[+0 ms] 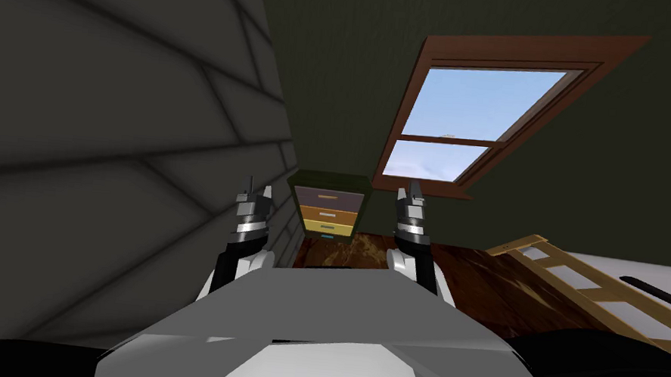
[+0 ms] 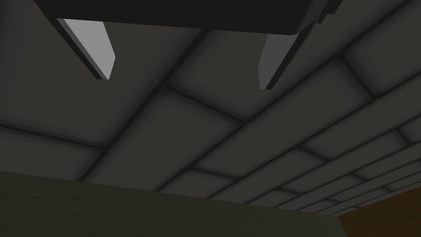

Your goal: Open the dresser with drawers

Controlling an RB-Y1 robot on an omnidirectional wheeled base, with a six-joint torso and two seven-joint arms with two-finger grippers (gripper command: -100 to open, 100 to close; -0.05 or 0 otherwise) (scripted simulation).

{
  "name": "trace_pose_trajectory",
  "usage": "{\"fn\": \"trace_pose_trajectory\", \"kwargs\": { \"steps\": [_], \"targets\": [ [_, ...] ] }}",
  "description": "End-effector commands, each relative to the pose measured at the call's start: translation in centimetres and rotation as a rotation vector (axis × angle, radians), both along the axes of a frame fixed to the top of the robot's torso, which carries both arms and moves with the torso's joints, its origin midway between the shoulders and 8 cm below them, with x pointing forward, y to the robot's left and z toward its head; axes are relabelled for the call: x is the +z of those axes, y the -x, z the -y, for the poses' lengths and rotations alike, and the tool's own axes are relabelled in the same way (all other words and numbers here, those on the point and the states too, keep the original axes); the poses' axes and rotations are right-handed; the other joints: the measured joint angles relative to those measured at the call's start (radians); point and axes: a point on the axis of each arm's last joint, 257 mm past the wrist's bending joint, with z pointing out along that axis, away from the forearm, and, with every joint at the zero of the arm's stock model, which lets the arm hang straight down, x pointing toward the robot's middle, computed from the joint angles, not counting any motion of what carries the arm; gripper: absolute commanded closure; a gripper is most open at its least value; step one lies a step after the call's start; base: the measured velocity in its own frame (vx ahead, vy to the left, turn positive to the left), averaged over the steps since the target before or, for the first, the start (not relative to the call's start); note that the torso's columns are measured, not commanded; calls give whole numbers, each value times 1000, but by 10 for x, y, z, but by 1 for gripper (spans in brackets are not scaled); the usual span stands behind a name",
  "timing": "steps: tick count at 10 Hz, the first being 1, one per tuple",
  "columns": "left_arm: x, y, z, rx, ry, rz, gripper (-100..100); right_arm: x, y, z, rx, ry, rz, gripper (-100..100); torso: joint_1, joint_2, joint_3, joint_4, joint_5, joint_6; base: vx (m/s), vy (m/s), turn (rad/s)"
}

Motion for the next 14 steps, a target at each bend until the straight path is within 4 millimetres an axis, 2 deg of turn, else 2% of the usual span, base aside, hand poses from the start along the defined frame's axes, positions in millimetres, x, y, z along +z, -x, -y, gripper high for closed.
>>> {"fn": "trace_pose_trajectory", "kwargs": {
  "steps": [1,9,10,11,14],
  "targets": [
    [0,0,0,0,0,0,0,0,0,0,0,0,0,0,0,40,-82,41,0,0,0,0,0],
    [0,0,0,0,0,0,0,0,0,0,0,0,0,0,0,618,-1234,617,0,0,0,0,0],
    [-5,-3,4,-19,-30,-12,-100,0,0,0,0,0,0,0,0,691,-1382,691,0,0,12,-1,-9],
    [-10,-5,7,-32,-50,-22,-100,0,0,0,0,0,0,0,0,725,-1451,724,0,0,17,-5,-14],
    [-30,-16,13,-64,-98,-58,-100,0,0,0,0,0,0,0,0,737,-1476,737,0,0,29,-4,-20]
  ]
}}
